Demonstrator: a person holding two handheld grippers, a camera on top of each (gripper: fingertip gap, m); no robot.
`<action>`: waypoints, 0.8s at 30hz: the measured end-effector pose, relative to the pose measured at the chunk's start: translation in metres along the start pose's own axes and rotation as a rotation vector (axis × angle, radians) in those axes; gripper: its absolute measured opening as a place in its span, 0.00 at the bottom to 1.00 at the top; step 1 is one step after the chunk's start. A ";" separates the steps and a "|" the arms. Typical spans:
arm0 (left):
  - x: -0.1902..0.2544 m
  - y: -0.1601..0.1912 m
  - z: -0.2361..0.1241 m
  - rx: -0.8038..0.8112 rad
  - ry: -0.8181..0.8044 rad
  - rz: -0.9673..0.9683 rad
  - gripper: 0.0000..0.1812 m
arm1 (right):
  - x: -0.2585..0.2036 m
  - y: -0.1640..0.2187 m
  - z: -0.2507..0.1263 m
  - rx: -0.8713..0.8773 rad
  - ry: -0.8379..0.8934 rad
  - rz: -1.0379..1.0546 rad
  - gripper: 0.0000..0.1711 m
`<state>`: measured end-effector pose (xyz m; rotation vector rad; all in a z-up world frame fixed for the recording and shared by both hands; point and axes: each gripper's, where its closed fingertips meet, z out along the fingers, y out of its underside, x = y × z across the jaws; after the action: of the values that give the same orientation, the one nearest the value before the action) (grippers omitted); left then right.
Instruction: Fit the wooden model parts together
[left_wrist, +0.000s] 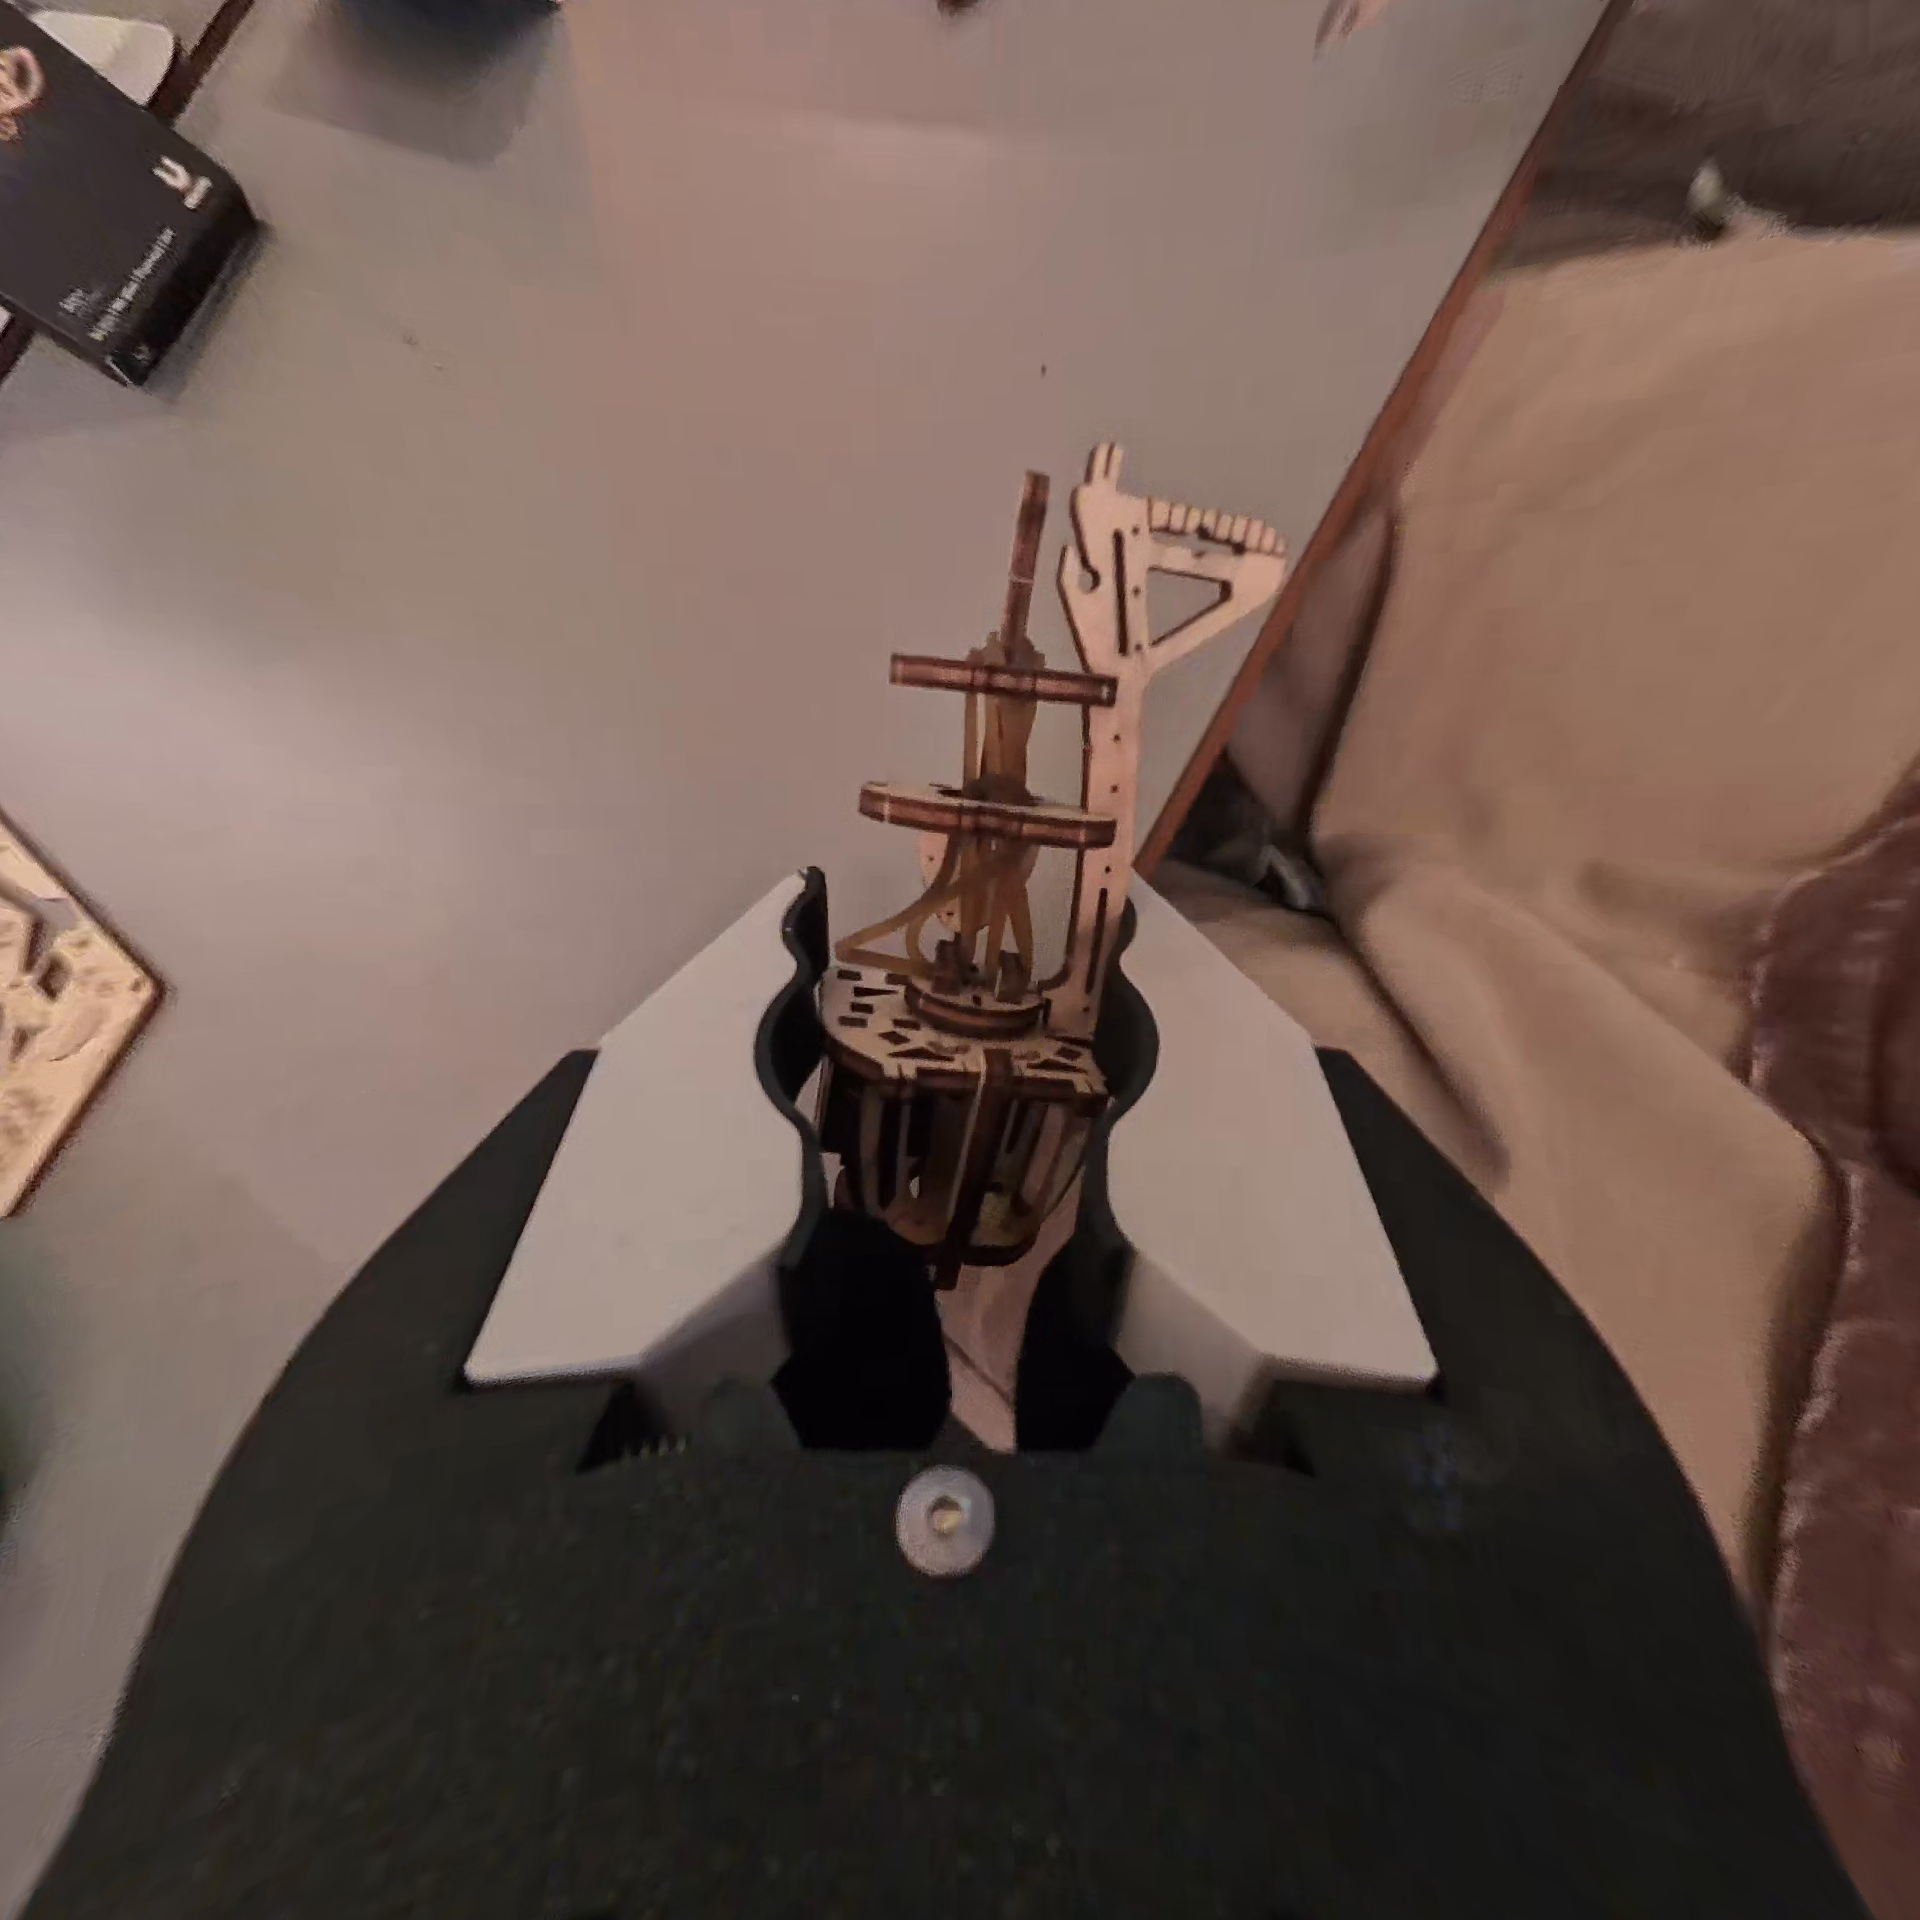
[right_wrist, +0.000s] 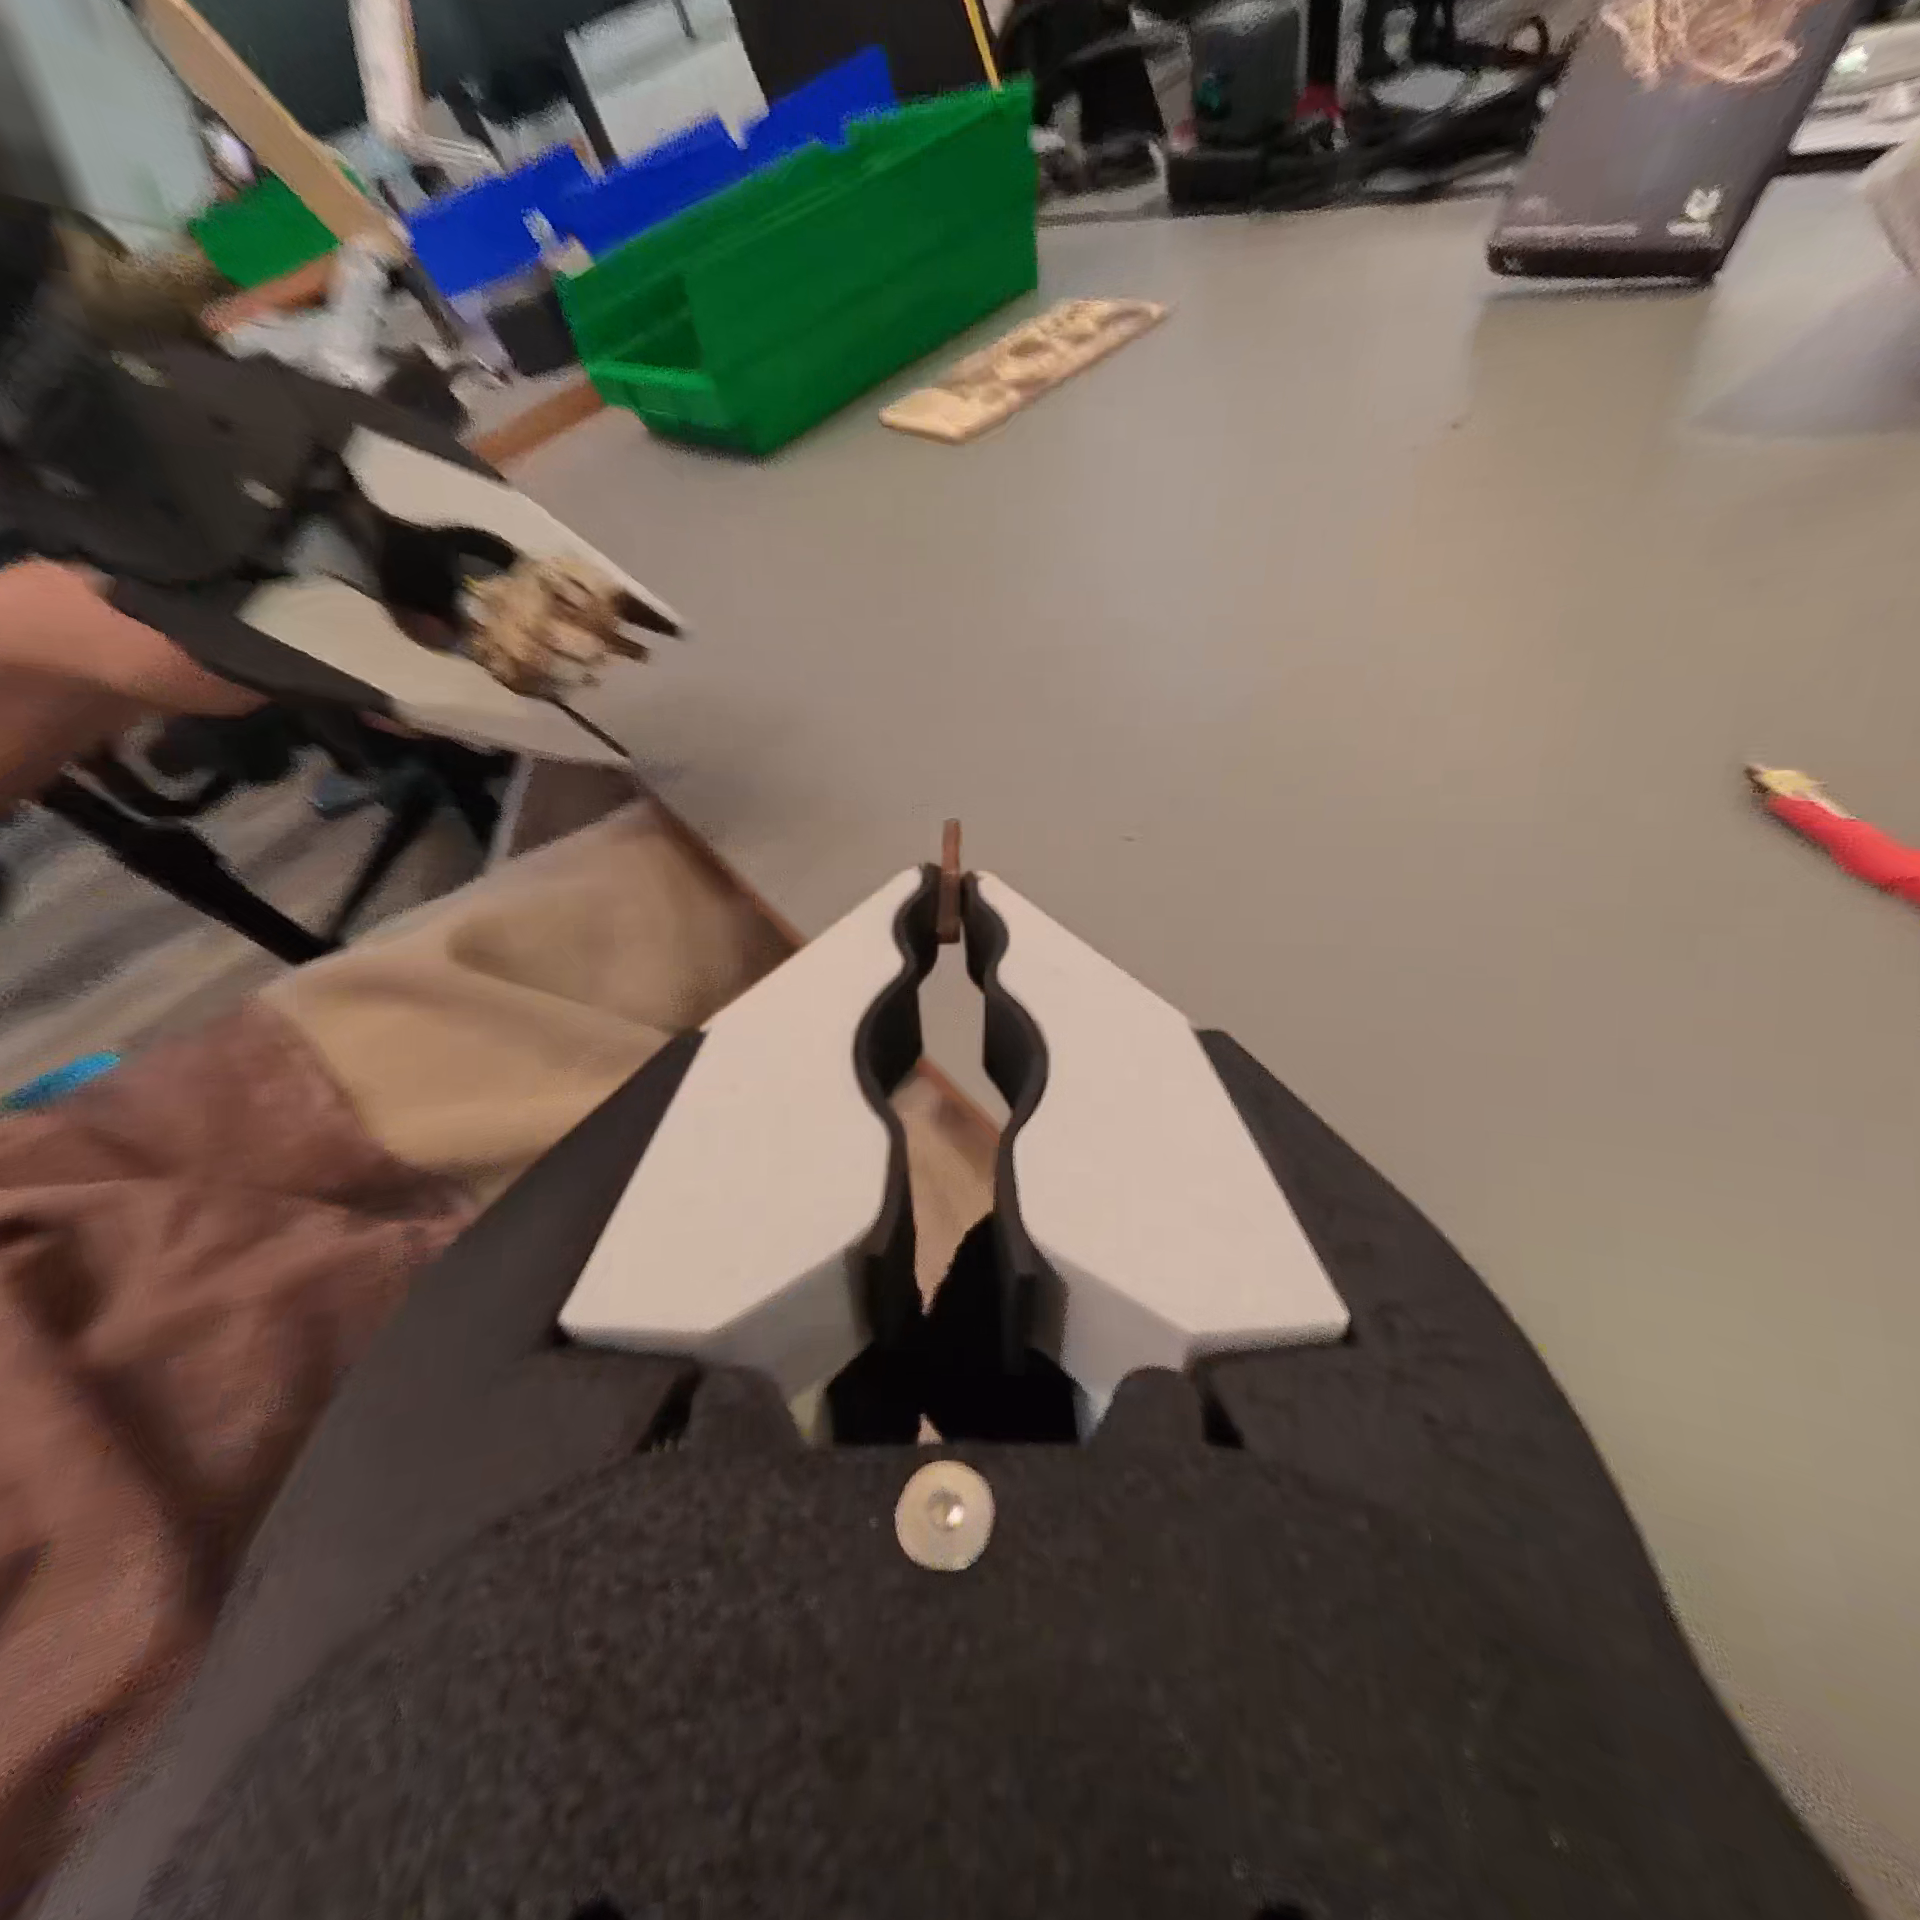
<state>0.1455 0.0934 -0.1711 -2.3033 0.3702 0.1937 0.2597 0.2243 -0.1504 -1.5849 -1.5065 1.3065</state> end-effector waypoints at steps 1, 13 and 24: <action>-0.003 -0.004 0.000 0.006 0.033 -0.036 0.27 | 0.010 0.006 0.009 -0.055 0.023 -0.045 0.01; -0.080 -0.008 0.075 -0.152 0.025 -0.011 0.27 | 0.066 -0.017 0.104 -0.202 0.013 -0.211 0.09; -0.078 -0.042 0.066 0.019 0.102 -0.091 0.45 | 0.156 -0.060 0.058 -0.039 0.299 -0.169 0.41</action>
<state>0.0842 0.1853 -0.1681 -2.3107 0.3171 0.0269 0.1643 0.3732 -0.1556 -1.5595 -1.4477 0.9071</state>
